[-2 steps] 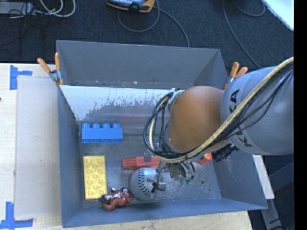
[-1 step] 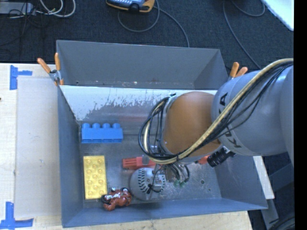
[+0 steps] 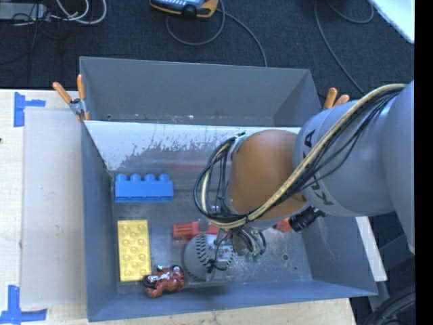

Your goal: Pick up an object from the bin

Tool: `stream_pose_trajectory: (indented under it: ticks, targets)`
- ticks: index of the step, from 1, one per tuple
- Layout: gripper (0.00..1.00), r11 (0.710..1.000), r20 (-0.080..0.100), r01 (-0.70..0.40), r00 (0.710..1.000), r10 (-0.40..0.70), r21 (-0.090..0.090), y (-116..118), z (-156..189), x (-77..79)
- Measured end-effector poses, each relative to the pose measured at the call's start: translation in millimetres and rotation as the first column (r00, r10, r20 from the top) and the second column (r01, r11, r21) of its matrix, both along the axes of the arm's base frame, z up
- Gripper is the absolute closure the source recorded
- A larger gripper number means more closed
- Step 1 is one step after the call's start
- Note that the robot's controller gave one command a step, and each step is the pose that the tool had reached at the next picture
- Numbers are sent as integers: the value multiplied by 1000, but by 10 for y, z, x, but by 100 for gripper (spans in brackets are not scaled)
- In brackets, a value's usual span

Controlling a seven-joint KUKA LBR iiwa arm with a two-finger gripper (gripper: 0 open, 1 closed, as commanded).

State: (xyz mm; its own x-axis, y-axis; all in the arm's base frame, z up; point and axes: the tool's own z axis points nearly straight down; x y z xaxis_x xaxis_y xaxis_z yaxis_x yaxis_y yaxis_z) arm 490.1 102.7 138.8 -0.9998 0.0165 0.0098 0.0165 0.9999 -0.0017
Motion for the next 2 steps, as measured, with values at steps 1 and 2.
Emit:
stream_pose_trajectory:
  ticks: [1,2]
  targets:
    - [100,938,4,347,938,-347,2,6,-166,121]
    - [100,938,4,347,938,-347,2,5,-173,128]
